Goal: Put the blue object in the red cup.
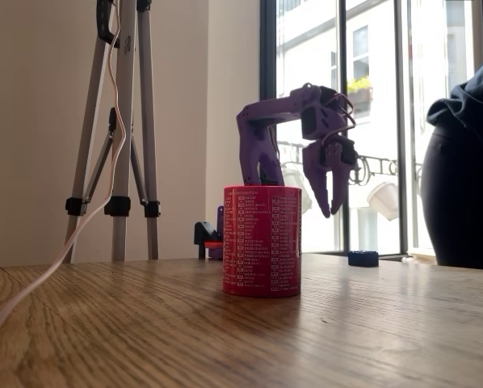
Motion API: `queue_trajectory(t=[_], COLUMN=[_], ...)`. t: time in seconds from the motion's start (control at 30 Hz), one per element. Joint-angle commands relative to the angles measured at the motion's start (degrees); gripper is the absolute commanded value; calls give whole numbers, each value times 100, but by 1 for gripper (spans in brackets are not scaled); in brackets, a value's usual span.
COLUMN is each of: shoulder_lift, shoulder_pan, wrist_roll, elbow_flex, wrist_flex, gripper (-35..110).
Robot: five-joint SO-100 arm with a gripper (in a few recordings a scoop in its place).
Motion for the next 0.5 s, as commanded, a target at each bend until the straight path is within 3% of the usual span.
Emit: queue_trajectory(t=[0.0,0.2,0.47], shoulder_lift=[-79,-211,-756], shoulder_pan=[-1046,-1969,-2953], wrist_roll=[1336,2145,2074], elbow_flex=[-352,-26,70], wrist_flex=[44,88,62], gripper=[1,1,1])
